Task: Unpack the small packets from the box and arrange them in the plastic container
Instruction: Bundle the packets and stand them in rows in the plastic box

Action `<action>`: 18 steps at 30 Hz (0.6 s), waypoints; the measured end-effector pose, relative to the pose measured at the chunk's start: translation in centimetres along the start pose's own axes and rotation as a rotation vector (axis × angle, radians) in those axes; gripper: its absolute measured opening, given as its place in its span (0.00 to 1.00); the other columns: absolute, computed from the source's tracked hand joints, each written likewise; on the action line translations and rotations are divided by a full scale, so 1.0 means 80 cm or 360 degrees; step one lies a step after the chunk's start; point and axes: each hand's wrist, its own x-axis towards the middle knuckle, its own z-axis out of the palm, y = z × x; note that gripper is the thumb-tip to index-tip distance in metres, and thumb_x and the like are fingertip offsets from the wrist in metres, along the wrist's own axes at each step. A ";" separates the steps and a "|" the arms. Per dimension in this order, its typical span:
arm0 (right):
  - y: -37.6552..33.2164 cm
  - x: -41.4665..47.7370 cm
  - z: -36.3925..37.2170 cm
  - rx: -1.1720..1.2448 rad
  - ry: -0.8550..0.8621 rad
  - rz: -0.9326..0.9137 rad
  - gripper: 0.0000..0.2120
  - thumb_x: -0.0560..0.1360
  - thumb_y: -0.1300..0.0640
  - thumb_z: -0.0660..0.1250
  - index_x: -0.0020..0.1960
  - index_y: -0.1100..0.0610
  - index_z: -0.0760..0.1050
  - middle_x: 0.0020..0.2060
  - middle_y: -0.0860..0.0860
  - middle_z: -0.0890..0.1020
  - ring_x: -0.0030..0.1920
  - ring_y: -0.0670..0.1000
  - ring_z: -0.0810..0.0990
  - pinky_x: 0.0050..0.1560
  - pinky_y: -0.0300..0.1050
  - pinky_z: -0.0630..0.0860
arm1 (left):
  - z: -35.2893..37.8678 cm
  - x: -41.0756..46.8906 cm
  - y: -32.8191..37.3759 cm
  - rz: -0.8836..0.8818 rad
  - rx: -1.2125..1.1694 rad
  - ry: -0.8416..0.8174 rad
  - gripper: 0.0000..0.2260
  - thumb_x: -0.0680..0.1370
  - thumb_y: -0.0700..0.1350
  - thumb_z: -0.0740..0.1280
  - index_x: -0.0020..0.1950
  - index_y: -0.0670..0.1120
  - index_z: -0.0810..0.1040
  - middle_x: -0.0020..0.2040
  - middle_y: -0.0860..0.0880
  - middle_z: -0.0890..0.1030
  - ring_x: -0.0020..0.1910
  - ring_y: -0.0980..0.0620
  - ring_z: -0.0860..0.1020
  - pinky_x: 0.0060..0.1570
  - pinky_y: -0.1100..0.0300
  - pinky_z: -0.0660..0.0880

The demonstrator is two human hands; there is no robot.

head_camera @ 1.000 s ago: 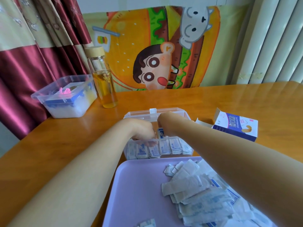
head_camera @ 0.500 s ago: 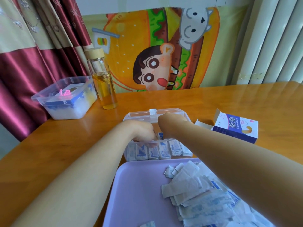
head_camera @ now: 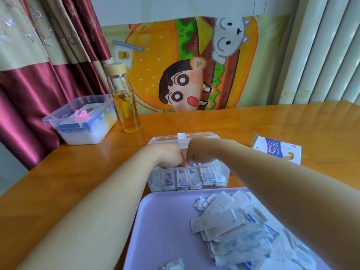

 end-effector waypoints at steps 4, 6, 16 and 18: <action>-0.002 -0.044 -0.022 0.0166 0.0355 -0.0029 0.12 0.78 0.59 0.60 0.57 0.57 0.80 0.52 0.54 0.82 0.43 0.51 0.76 0.43 0.42 0.73 | -0.011 -0.041 0.009 0.0095 -0.0161 0.0329 0.12 0.79 0.41 0.59 0.52 0.45 0.82 0.53 0.45 0.81 0.47 0.47 0.75 0.46 0.55 0.70; -0.008 -0.078 -0.026 0.0299 0.0618 -0.0084 0.11 0.77 0.59 0.62 0.56 0.55 0.81 0.50 0.51 0.83 0.45 0.49 0.77 0.45 0.40 0.73 | -0.007 -0.069 0.014 0.0177 -0.0192 0.0531 0.15 0.79 0.39 0.57 0.59 0.46 0.80 0.59 0.48 0.80 0.56 0.49 0.76 0.50 0.60 0.69; -0.085 -0.232 0.056 0.0224 0.0014 -0.0342 0.16 0.72 0.47 0.70 0.59 0.48 0.77 0.50 0.44 0.81 0.47 0.44 0.77 0.45 0.35 0.69 | 0.093 -0.205 -0.010 0.0031 0.0379 0.0081 0.19 0.77 0.55 0.65 0.64 0.49 0.73 0.59 0.50 0.77 0.46 0.54 0.71 0.37 0.64 0.67; -0.101 -0.239 0.079 0.0174 -0.0010 -0.0253 0.25 0.72 0.45 0.70 0.66 0.52 0.71 0.58 0.47 0.77 0.58 0.49 0.74 0.50 0.39 0.66 | 0.113 -0.217 -0.011 -0.0153 0.0478 0.0018 0.22 0.76 0.57 0.64 0.65 0.46 0.71 0.60 0.47 0.77 0.48 0.50 0.74 0.40 0.62 0.71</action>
